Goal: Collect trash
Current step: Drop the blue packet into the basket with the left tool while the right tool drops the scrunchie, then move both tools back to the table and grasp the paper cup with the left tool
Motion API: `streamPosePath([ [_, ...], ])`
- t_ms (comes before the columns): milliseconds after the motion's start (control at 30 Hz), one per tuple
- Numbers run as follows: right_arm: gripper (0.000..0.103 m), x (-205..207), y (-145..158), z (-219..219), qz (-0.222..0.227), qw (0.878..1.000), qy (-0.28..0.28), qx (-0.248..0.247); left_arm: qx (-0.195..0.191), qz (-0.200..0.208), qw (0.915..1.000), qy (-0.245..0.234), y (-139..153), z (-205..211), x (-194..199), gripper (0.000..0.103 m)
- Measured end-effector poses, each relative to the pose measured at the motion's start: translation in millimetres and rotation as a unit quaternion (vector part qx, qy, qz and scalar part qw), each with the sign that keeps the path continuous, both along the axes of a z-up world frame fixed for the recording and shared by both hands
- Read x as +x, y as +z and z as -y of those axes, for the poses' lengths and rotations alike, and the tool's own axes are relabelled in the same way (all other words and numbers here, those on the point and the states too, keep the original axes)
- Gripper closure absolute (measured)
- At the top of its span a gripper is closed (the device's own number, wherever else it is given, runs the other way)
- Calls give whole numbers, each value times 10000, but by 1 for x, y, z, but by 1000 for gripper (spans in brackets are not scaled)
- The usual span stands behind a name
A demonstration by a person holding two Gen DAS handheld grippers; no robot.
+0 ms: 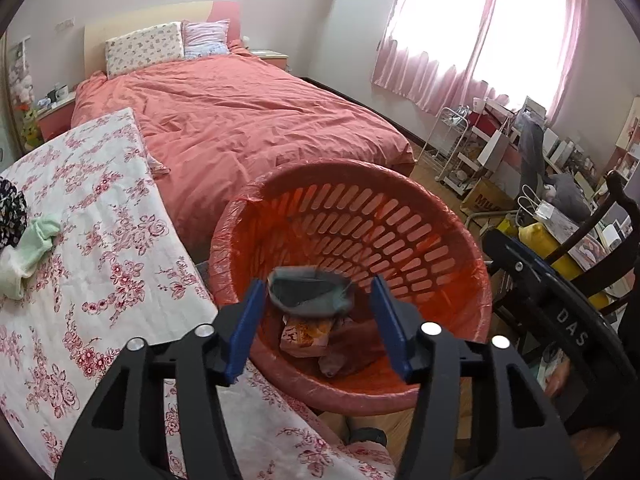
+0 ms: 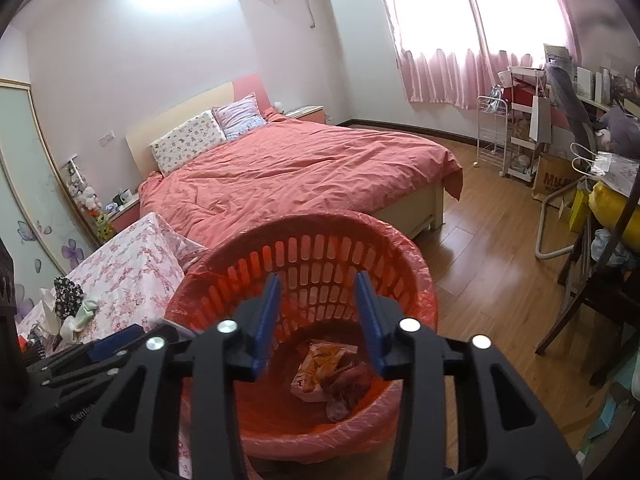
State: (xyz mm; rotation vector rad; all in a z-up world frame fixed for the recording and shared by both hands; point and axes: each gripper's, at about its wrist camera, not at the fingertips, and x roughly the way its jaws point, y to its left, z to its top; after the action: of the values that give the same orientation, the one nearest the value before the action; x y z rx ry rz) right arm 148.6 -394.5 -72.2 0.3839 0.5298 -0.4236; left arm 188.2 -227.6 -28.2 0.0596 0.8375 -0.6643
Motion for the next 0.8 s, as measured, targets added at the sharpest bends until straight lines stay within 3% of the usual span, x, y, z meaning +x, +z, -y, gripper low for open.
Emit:
streamPosePath([
  [133, 53, -5, -1, -3, -60, 10000, -51, -52, 81, 67, 9999, 103, 1, -7, 0, 42],
  [400, 49, -6, 9, -26, -141, 9996, 94, -241, 339, 346, 9973, 551, 9, -43, -2, 32],
  [533, 49, 0, 15, -47, -187, 9988, 310, -324, 574, 551, 9932, 853, 12, -75, -6, 29],
  [800, 49, 23, 22, -112, -316, 9935, 971, -510, 640, 511, 9845, 1553, 13, -157, -7, 28],
])
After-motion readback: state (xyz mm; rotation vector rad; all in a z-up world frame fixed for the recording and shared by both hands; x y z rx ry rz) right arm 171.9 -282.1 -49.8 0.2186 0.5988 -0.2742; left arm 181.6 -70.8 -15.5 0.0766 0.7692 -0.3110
